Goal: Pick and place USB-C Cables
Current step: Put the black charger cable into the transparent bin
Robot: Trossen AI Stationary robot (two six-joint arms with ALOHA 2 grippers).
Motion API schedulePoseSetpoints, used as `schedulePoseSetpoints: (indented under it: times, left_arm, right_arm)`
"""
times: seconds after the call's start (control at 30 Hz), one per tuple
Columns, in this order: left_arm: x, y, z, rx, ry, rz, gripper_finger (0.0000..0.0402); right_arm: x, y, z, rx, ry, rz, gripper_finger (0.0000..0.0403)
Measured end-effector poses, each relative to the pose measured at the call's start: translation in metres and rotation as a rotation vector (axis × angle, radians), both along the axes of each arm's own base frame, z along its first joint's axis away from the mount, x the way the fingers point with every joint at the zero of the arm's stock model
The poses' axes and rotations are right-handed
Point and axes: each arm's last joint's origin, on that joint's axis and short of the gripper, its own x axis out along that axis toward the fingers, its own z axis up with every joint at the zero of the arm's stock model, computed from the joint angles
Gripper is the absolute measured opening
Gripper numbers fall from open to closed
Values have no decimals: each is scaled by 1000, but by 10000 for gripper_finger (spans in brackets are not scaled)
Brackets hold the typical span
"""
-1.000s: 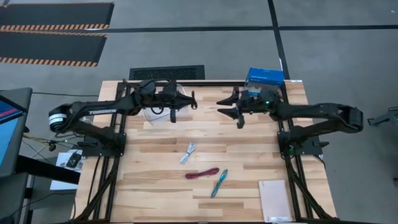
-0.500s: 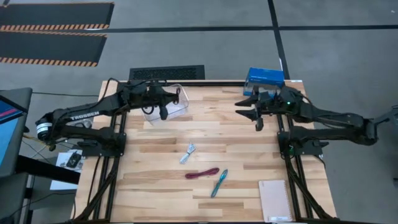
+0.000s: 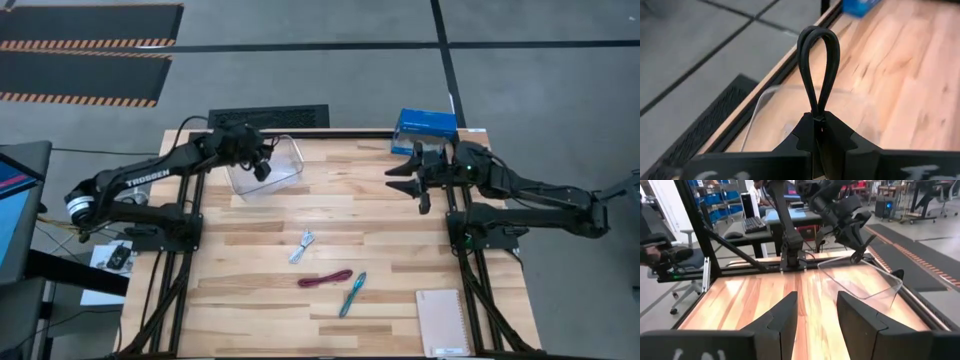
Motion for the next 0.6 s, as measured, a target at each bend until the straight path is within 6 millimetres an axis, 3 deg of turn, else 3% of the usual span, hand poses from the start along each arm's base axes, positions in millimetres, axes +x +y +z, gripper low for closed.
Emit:
schedulePoseSetpoints:
  times: [0.37, 0.6]
  left_arm:
    - [1, 25, 7, -62, 165, 30, 0]
    - [17, 33, -10, -140, 295, -5, 0]
  right_arm:
    - [0, 0, -2, 6, 18, 0, 156]
    - [0, 0, -3, 19, 34, -1, 156]
